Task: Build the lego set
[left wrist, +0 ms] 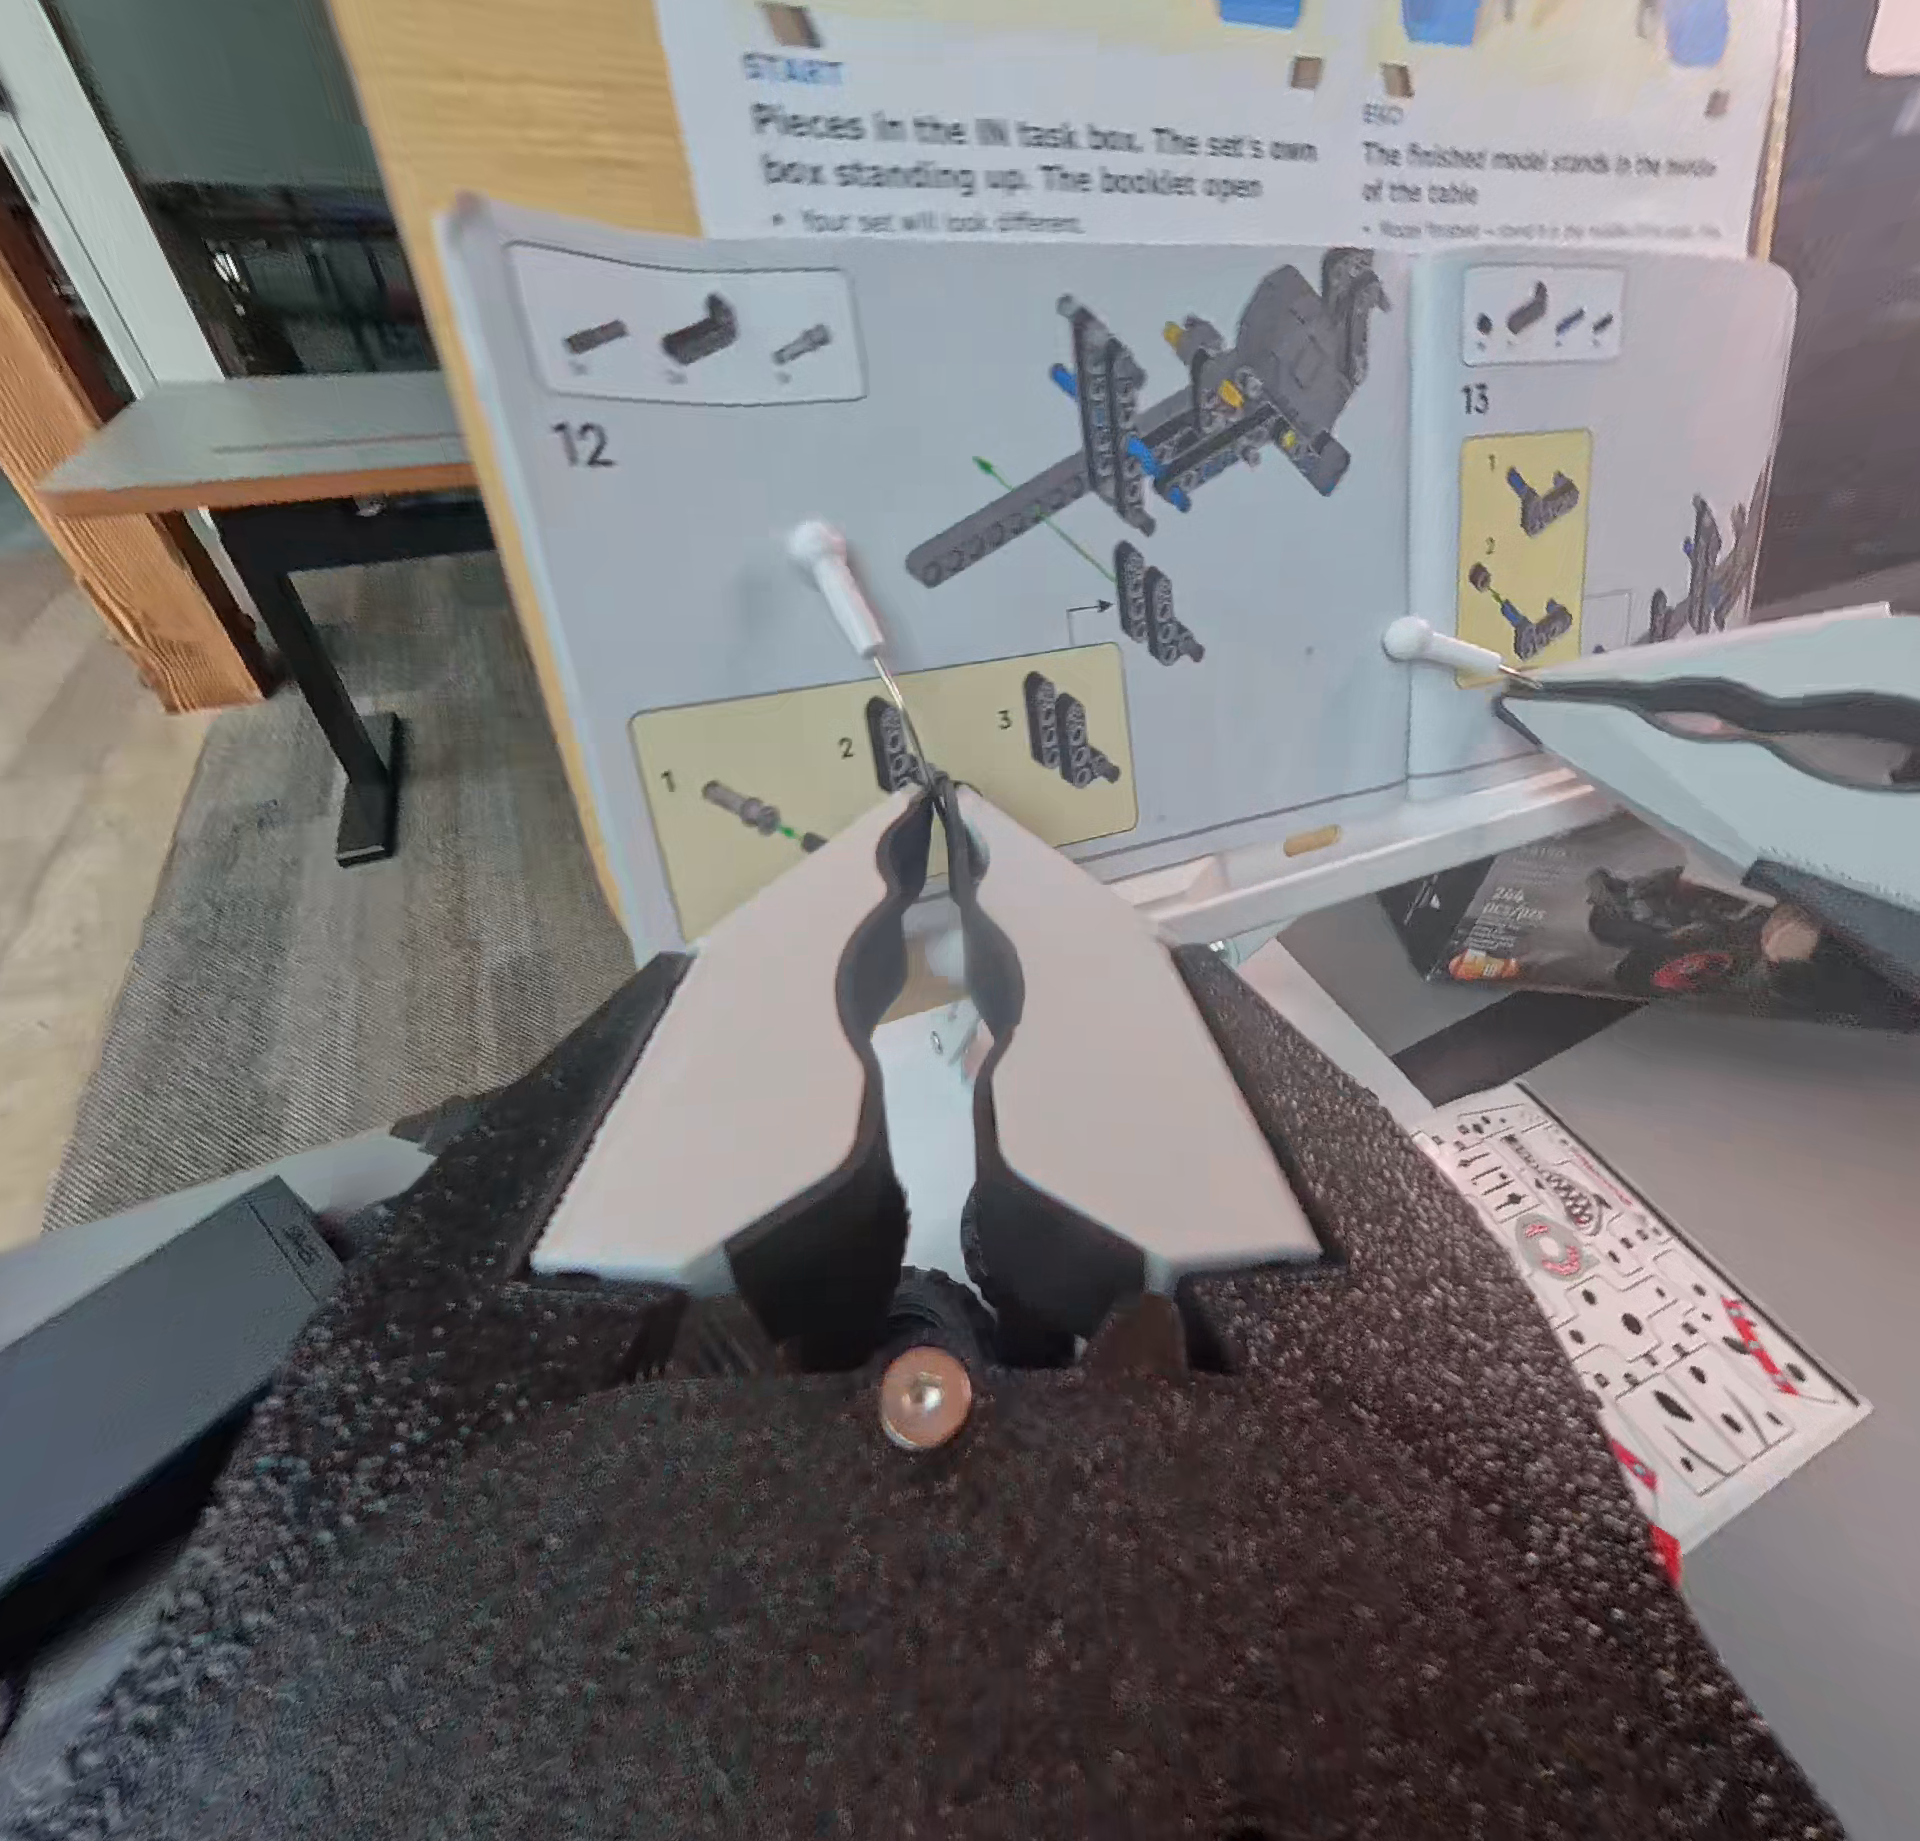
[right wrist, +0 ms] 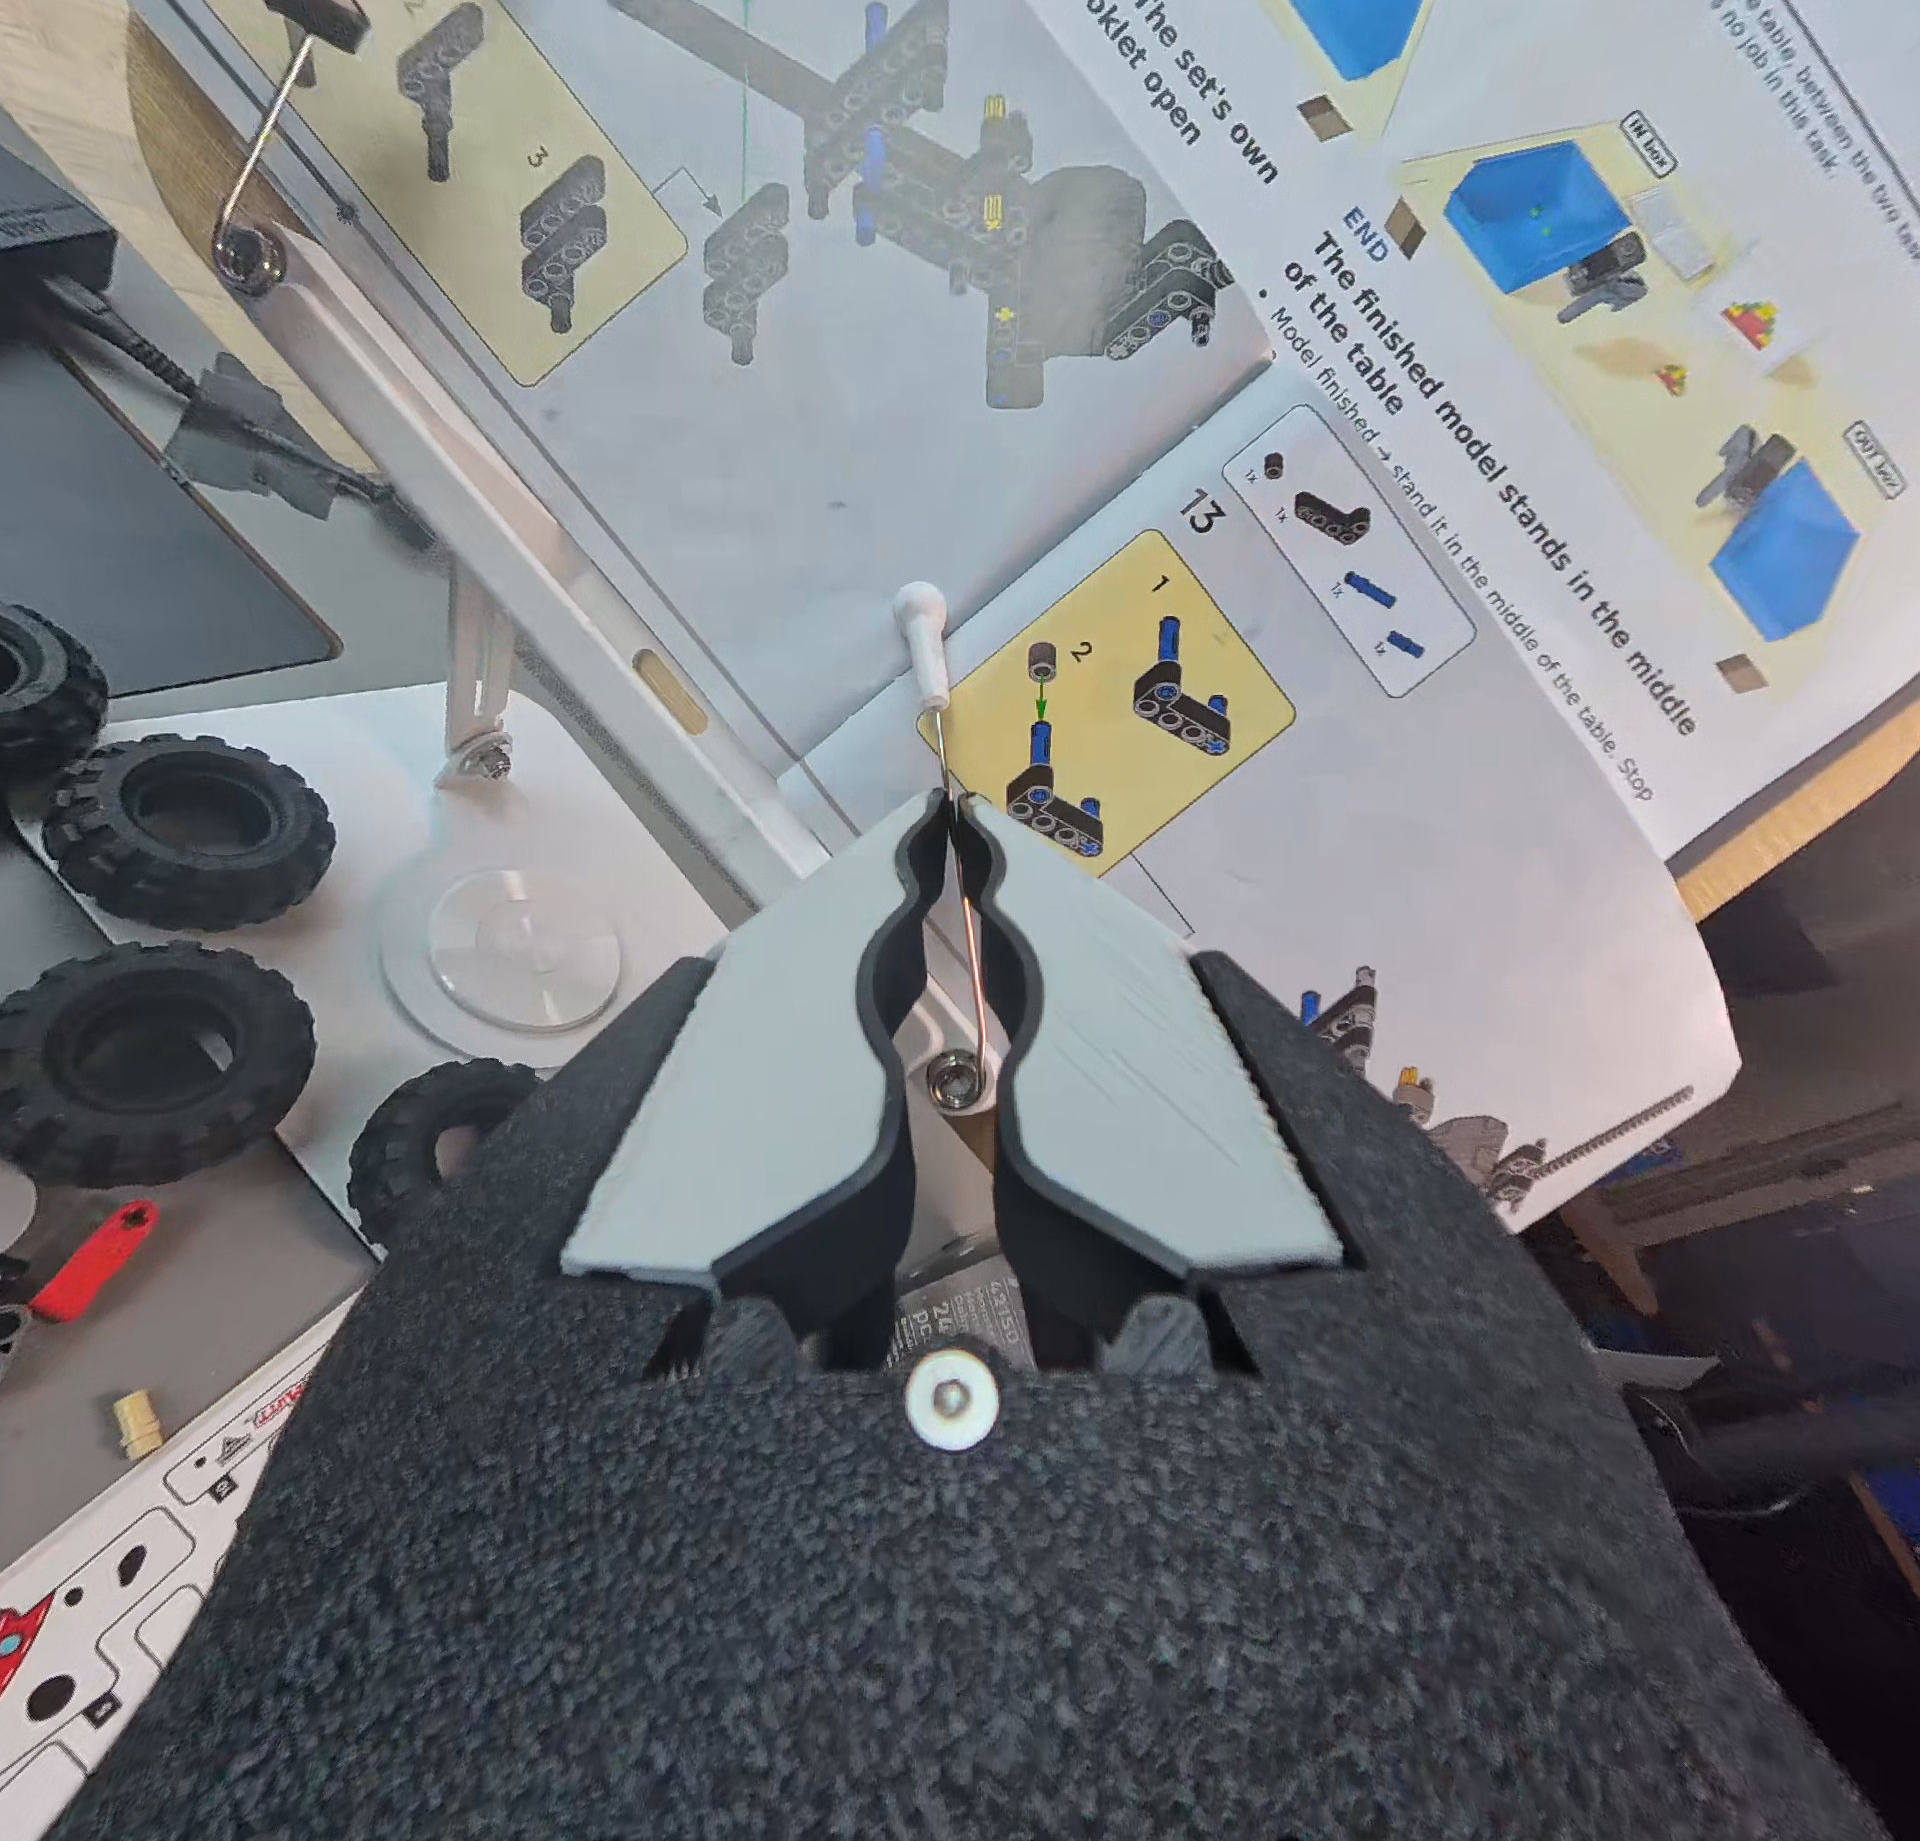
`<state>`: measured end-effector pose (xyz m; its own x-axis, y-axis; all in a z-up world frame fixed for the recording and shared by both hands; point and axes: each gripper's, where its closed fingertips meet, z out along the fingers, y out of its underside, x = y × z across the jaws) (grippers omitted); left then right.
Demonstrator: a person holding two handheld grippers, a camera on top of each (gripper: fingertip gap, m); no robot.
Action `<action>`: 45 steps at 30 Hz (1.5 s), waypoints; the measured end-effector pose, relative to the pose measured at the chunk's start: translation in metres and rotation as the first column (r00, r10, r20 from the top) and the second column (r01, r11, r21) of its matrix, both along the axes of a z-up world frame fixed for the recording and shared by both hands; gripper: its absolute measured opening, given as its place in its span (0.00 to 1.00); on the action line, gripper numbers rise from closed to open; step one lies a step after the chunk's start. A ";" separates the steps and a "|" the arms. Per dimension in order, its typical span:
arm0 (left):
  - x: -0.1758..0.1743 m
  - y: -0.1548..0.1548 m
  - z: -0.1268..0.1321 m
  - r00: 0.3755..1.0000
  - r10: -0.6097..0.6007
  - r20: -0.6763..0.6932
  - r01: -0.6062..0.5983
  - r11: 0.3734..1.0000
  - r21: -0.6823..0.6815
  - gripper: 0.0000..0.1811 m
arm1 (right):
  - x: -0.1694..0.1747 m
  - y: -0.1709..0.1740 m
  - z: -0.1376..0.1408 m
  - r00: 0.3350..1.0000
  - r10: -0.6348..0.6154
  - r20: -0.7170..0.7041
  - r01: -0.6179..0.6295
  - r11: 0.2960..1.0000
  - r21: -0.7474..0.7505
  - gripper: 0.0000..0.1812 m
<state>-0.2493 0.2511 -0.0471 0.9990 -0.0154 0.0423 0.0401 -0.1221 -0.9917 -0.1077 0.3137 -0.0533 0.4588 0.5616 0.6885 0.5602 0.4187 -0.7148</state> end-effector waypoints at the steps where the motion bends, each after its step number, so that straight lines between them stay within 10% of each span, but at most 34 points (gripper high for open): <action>1: -0.007 -0.003 -0.003 0.997 0.006 0.078 -0.007 1.000 0.007 0.03 | 0.002 0.000 -0.001 1.000 0.004 -0.016 -0.005 1.000 -0.015 0.01; 10: -0.040 -0.041 -0.016 0.920 0.123 0.371 -0.140 0.990 0.019 0.10 | 0.018 0.005 0.006 0.973 -0.042 -0.229 -0.005 0.979 -0.202 0.00; 16: -0.008 -0.031 0.034 0.995 0.074 0.073 -0.081 0.991 0.102 0.19 | 0.015 0.006 0.005 0.975 0.022 -0.223 -0.067 0.978 -0.199 0.00; 23: -0.010 0.026 0.009 0.936 0.184 -0.299 -0.202 0.979 -0.031 0.50 | 0.002 -0.007 -0.010 0.990 0.143 0.000 -0.142 0.984 -0.104 0.01; 26: -0.013 0.027 0.003 0.940 0.189 -0.285 -0.194 0.981 0.009 0.47 | 0.001 -0.011 -0.011 0.986 0.165 0.024 -0.162 0.983 -0.084 0.01; 32: -0.017 0.013 -0.021 0.941 0.155 -0.302 -0.164 0.987 -0.003 0.08 | -0.001 -0.016 -0.011 0.986 0.164 -0.028 -0.165 0.986 -0.030 0.01; 45: -0.010 -0.018 0.001 0.995 0.085 -0.057 -0.079 0.992 0.094 0.12 | 0.002 -0.027 0.004 0.984 0.134 -0.120 -0.147 0.983 -0.107 0.13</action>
<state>-0.2590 0.2327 -0.0461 0.9977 0.0658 -0.0166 -0.0147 -0.0299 -0.9994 -0.1057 0.2869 -0.0489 0.4406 0.6979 0.5646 0.4152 0.3991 -0.8175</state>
